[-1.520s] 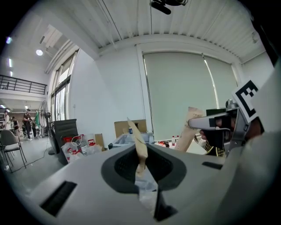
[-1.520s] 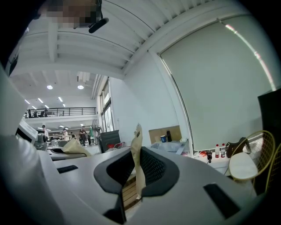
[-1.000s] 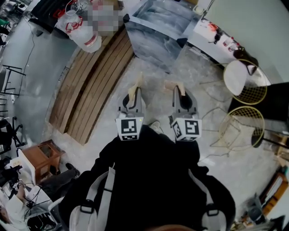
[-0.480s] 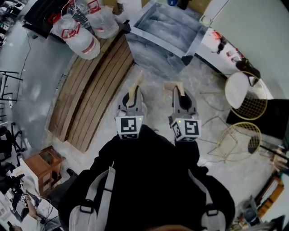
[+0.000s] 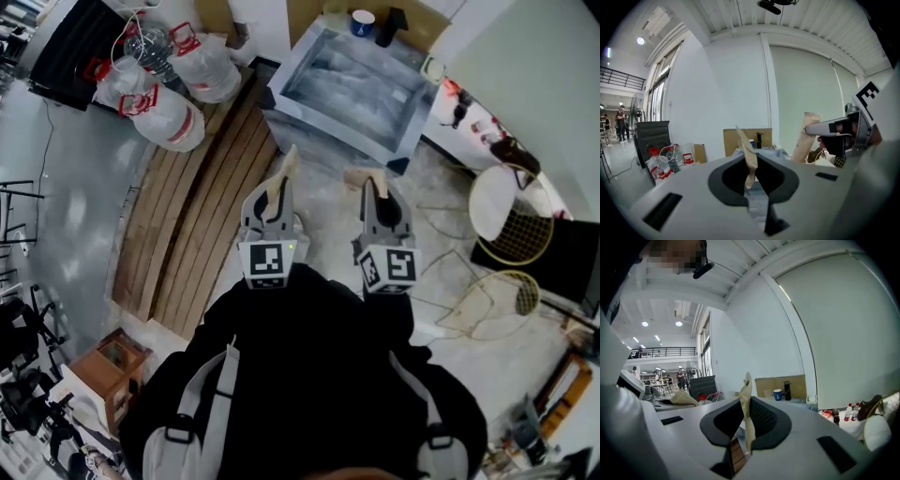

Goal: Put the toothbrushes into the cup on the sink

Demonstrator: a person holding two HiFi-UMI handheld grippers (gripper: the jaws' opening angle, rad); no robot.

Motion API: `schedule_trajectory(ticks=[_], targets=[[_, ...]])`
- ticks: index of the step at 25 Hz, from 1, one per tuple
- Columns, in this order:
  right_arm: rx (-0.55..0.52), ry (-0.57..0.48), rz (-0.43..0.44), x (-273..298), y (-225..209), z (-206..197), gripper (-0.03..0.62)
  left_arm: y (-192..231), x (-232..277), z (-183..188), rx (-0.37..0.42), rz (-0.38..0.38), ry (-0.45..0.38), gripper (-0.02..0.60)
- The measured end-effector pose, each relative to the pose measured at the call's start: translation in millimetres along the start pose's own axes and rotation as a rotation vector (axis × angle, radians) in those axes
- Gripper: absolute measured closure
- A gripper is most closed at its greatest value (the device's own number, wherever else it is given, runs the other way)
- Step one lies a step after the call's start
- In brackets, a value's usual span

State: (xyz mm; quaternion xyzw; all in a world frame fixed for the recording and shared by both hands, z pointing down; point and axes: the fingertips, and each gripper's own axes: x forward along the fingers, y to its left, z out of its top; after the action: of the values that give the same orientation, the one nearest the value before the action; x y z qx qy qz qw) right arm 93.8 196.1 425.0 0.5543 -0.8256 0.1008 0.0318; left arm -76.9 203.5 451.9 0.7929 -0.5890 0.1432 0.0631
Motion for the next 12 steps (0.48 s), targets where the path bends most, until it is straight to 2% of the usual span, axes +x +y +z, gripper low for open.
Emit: schedule_trajectory(ticks=[6,12], targets=[[0.006,-0.011,-0.040,54,8,18,0.559,45,41,14,-0.005,-0.034,-0.006,0.546],[0.013,-0.019,-0.065,84,6,26,0.559,61,73,17,0.004,-0.071,-0.003,0.546]])
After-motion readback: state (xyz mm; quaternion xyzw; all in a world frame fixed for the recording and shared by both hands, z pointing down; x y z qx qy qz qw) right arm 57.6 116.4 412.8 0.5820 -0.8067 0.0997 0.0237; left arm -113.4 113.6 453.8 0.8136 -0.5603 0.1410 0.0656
